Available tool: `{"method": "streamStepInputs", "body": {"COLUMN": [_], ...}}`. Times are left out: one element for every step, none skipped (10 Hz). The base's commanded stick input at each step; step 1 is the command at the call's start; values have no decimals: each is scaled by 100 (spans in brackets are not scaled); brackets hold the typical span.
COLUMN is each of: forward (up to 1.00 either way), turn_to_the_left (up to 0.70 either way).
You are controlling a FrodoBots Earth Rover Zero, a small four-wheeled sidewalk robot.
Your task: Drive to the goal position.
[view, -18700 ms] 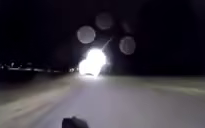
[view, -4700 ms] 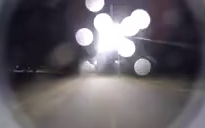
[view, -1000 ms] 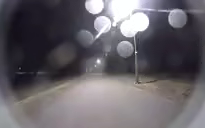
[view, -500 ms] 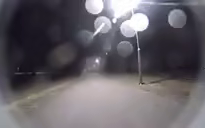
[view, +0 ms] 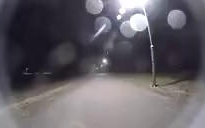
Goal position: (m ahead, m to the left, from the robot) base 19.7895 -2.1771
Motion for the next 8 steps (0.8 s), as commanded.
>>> {"method": "streamStepInputs", "body": {"forward": [100, 100, 100, 100, 100, 100, 100, 100], "turn_to_the_left": [0, 0, 0, 0, 0, 0, 0, 0]}}
